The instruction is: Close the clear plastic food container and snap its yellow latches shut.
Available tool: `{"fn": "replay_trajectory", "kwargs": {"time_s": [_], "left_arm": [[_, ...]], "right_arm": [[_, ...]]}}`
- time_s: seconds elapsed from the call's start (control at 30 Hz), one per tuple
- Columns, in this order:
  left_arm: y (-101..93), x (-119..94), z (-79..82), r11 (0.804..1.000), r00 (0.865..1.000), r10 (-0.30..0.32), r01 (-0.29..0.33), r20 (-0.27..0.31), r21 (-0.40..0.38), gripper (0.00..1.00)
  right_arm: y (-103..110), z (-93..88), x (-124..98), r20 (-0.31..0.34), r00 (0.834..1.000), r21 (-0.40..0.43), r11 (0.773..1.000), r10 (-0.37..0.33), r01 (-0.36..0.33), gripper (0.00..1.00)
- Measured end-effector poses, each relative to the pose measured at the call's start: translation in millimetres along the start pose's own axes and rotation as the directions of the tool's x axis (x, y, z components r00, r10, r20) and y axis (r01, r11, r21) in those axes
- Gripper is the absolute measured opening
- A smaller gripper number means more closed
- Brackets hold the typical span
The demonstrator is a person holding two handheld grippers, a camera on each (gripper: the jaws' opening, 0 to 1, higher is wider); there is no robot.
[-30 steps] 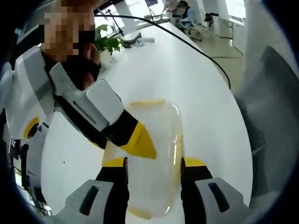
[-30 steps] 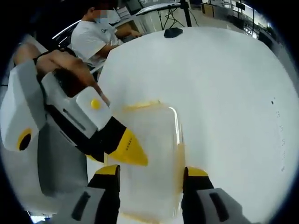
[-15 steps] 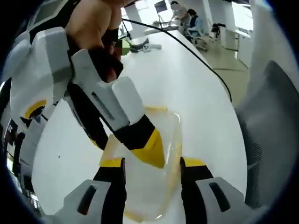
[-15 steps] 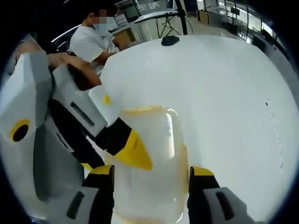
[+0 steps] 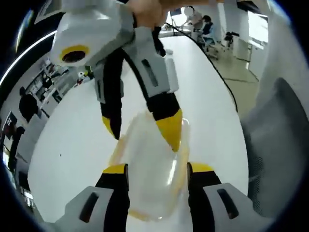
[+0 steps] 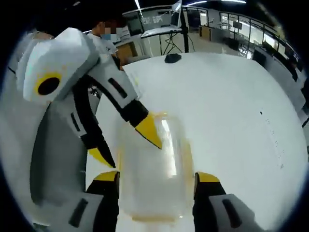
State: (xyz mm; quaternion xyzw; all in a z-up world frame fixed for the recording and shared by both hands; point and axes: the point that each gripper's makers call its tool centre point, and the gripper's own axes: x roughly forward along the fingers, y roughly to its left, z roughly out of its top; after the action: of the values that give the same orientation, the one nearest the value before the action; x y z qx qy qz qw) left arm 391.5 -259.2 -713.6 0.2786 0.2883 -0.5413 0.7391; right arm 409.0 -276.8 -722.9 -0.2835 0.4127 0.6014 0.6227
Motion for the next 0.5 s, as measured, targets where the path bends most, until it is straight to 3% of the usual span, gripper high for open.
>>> {"fn": "replay_trajectory", "kwargs": {"time_s": [0.13,0.2,0.3,0.37,0.5], "left_arm": [[16.8,-8,-2.3,1.000,1.000,-0.004,0.004,-0.010,-0.003,0.48],[20.3,-10,-3.2,0.997,1.000,-0.028,0.027,-0.010,-0.076,0.50],[33.4,-16,-2.4,0.998,0.999,-0.034,0.034,-0.007,-0.049,0.53],[35.5,-19,-8.0,0.997,0.996,-0.078,0.078,-0.048,-0.007,0.58],[30.8,-19,-12.5,0.985,0.984,-0.162,0.166,-0.073,0.049,0.70]], "right_arm": [[9,-4.8,-5,0.010,1.000,-0.023,1.000,-0.007,0.008,0.65],[12,-8.3,-6,0.014,1.000,-0.038,0.999,-0.021,0.021,0.67],[14,-14.0,-7,0.013,0.999,-0.054,0.998,-0.042,0.042,0.70],[18,-19.2,-8,0.017,0.999,-0.056,0.997,-0.046,0.047,0.72],[20,-31.1,-5,0.000,0.998,-0.071,0.995,-0.070,0.070,0.80]]}}
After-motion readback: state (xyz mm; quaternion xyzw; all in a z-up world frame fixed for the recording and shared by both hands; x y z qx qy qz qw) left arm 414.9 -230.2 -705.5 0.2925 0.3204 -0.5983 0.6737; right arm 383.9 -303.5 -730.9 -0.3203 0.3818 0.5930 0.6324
